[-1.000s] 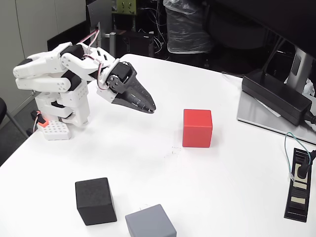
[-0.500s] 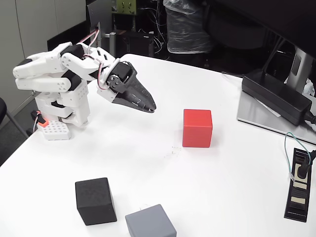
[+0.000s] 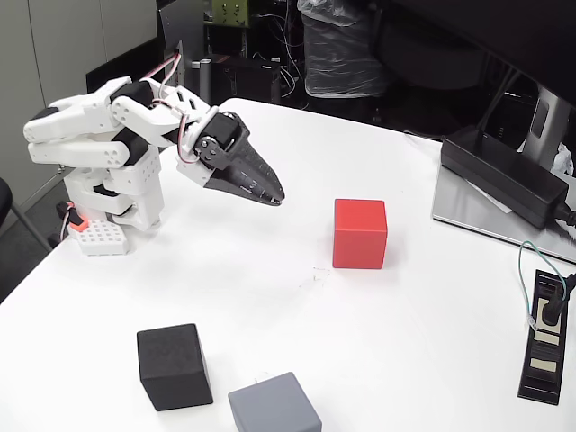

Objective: Stack the three blocks in an ordered color.

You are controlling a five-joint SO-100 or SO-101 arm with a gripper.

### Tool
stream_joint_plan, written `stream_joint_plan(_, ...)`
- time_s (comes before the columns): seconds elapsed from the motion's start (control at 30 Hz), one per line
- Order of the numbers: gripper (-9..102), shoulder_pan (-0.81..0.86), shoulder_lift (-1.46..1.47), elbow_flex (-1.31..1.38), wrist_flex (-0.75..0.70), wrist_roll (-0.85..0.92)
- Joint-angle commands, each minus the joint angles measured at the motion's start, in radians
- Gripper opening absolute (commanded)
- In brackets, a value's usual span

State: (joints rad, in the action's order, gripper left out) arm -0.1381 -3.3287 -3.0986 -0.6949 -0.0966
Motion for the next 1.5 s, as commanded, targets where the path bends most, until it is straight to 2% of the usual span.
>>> stream_joint_plan(0.0, 0, 0.009, -0.006, 0.012, 0.008, -0.003)
stream_joint_plan(0.2, 1, 0.018, -0.005, 0.084, 0.009, 0.002)
stream_joint_plan(0.43, 1, 0.16, 0.003, 0.36, -0.003, 0.006)
stream_joint_plan(0.63, 1, 0.227, 0.006, 0.522, -0.005, 0.153)
stream_joint_plan(0.83, 2, 0.236, 0.008, 0.566, -0.005, 0.212)
stream_joint_plan(1.03, 8, 0.229, 0.054, 0.594, -0.005, 0.206)
stream_joint_plan(1.3, 9, 0.229, 0.215, 0.676, 0.002, 0.206)
stream_joint_plan(1.47, 9, 0.238, 0.517, 0.772, 0.009, 0.221)
